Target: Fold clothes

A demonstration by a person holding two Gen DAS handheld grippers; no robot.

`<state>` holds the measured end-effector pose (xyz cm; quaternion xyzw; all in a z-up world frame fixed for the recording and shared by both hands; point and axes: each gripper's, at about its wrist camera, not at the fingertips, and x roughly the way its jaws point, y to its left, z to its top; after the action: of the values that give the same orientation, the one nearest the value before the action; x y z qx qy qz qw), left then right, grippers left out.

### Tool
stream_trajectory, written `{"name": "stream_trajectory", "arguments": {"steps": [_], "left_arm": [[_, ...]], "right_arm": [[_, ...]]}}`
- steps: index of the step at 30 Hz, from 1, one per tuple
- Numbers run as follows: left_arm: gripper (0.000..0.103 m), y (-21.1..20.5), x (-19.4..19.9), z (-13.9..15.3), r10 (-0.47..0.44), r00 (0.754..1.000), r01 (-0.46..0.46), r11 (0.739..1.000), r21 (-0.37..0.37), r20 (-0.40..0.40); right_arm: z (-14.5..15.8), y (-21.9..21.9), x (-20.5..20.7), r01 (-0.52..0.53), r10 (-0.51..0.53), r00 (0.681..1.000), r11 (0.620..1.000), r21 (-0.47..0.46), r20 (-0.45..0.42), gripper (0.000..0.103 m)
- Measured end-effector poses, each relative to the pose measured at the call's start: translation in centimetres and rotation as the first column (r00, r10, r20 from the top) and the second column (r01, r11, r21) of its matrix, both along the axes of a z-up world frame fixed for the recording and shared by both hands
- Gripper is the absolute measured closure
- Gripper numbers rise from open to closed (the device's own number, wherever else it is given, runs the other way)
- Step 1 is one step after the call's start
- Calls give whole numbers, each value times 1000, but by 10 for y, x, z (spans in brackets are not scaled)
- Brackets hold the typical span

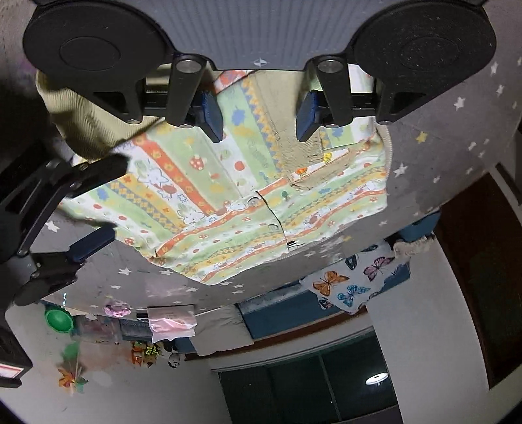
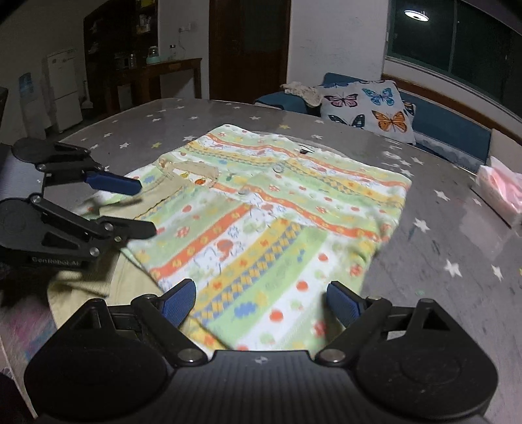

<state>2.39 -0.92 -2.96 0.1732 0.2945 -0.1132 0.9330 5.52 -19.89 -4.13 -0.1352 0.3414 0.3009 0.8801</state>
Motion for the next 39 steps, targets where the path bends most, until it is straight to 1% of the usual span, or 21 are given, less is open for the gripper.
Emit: {"name": "stream_trajectory", "arguments": {"steps": [5, 9, 12, 15, 17, 19, 22, 24, 27, 29, 33, 36, 39], "left_arm": [[46, 7, -6, -1, 19, 1000, -19, 1000, 2, 1], [46, 17, -20, 6, 29, 999, -29, 999, 12, 15], [46, 26, -32, 10, 41, 999, -42, 999, 34, 22], [43, 32, -46, 11, 39, 999, -40, 997, 72, 21], [42, 34, -55, 10, 26, 1000, -28, 995, 99, 14], [39, 33, -63, 8, 7, 1000, -9, 992, 129, 14], [35, 27, -74, 3, -33, 999, 28, 984, 174, 28], [32, 20, -79, 0, -65, 997, 58, 979, 194, 32], [32, 12, -82, -5, -99, 995, 91, 974, 207, 31], [32, 8, -84, -6, -116, 992, 105, 970, 218, 41], [32, 2, -84, -8, -143, 988, 128, 967, 220, 53], [32, -3, -82, -10, -160, 985, 143, 965, 219, 64], [32, -9, -82, -9, -190, 978, 168, 961, 221, 81]], "right_arm": [[-4, -14, -10, 29, -29, 999, 999, -16, -14, 13], [6, -26, -14, 66, -67, 998, 998, 12, 13, 13], [13, -36, -12, 114, -116, 993, 993, 37, 38, 13], [5, -38, -9, 137, -137, 990, 991, 9, 38, 13], [-2, -39, -8, 146, -145, 989, 989, -17, 35, 13], [-5, -43, -11, 144, -143, 989, 989, -20, 34, 13], [0, -49, -16, 156, -155, 987, 988, -17, 51, 13], [3, -54, -16, 185, -184, 981, 983, -14, 64, 13], [-3, -62, -14, 222, -221, 975, 975, -23, 40, 13], [-4, -65, -16, 221, -221, 975, 975, -11, 27, 13], [2, -69, -18, 236, -235, 970, 972, -4, 57, 13], [-3, -72, -15, 250, -250, 968, 968, -7, 35, 13], [2, -72, -20, 239, -238, 970, 971, -9, 52, 13]]}}
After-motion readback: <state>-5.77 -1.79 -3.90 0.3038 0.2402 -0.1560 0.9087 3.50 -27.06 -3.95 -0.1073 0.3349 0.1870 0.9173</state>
